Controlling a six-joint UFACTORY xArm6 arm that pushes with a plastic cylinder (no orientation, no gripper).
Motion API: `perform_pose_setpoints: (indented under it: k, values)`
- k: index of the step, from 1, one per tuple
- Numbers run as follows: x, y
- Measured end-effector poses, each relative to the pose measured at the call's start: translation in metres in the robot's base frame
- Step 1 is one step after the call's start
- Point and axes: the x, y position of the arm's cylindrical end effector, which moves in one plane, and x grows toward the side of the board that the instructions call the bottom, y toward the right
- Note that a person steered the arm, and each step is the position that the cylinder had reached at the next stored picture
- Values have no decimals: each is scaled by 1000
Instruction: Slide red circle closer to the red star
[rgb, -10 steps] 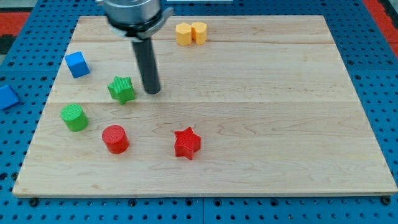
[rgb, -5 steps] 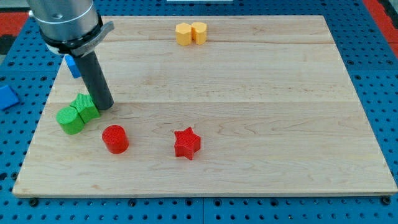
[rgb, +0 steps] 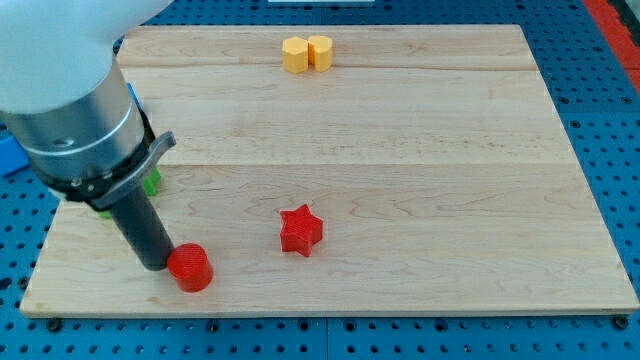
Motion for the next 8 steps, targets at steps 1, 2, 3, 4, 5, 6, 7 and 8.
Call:
perform_pose_setpoints:
  k: [1,2,3,4,5,6,7,8]
  values:
    - [1,6]
    - [13,-27]
    - [25,21]
    - [7,83]
    - [-18,94]
    - [-18,94]
    - [-9,108]
    - [-40,133]
